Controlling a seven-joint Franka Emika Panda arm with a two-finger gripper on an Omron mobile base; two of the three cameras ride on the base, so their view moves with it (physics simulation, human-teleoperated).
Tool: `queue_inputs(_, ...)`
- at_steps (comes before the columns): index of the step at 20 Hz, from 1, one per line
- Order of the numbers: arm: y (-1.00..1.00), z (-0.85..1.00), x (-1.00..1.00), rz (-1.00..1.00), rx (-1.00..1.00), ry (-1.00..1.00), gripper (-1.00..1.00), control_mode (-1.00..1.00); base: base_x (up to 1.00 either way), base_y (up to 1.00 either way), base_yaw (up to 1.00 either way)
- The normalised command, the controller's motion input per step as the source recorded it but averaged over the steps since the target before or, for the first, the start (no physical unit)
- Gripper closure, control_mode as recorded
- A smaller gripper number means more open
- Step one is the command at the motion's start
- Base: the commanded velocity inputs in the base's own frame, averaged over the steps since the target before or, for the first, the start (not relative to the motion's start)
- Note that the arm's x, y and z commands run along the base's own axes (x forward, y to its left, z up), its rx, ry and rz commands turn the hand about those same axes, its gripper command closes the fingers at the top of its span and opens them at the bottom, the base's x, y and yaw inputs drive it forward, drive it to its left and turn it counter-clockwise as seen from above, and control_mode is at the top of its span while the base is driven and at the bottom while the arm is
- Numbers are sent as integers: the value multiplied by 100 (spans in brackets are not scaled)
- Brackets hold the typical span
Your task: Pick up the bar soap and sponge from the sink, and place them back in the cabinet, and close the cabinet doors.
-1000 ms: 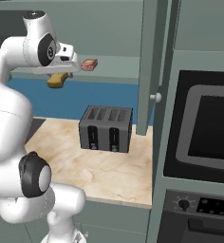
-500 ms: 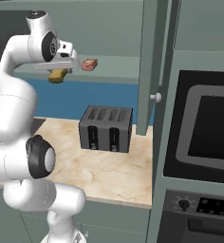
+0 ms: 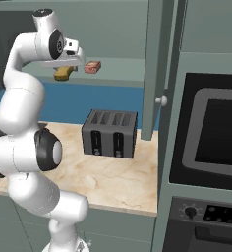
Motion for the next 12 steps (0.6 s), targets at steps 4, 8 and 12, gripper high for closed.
queue_inputs(4, 0, 0, 37, 0, 0, -3, 100, -100, 0, 0, 0)
queue_inputs(8, 0, 0, 27, 0, 0, -6, 100, -100, 0, 0, 0)
queue_inputs(12, 0, 0, 14, 0, 0, -10, 100, -100, 0, 0, 0)
